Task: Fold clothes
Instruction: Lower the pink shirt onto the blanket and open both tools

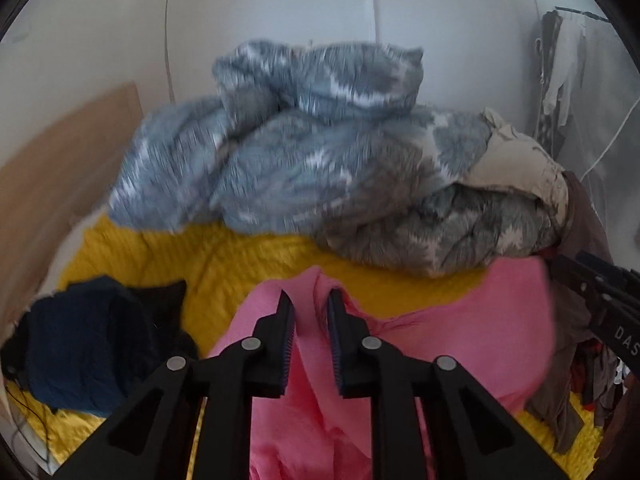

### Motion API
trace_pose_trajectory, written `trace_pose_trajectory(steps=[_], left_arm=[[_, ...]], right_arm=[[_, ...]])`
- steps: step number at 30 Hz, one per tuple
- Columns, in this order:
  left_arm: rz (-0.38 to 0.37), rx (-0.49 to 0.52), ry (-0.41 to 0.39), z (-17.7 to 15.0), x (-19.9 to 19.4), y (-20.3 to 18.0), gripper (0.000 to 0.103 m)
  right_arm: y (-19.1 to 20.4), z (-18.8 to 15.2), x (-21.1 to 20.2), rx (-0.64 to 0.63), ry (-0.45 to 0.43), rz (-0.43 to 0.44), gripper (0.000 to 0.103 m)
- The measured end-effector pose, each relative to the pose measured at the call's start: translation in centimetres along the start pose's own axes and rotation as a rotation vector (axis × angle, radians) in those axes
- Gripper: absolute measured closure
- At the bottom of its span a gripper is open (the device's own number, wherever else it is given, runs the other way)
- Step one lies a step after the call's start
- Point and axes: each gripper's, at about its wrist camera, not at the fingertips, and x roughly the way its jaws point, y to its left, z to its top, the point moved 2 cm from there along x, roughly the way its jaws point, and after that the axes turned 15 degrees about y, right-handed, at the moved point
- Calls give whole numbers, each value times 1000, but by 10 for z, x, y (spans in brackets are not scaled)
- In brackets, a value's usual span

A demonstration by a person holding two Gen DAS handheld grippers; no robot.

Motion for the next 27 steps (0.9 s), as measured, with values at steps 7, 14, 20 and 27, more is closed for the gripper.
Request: trace_pose_trajectory(steps=[7,14,20,27], left_arm=[[-77,-81,125,-52,31,61,72],[-39,-55,76,-61,28,68,44],[65,-128,23,-29,12,65,44],[-59,-130,13,-112,-7,73,29]], right_arm=[[-26,-67,32,81,45,140,50],[-32,-137,20,175,39,262,43],[-47,-177,10,242,23,281,43],[-81,-194,9,225,95,147,43]])
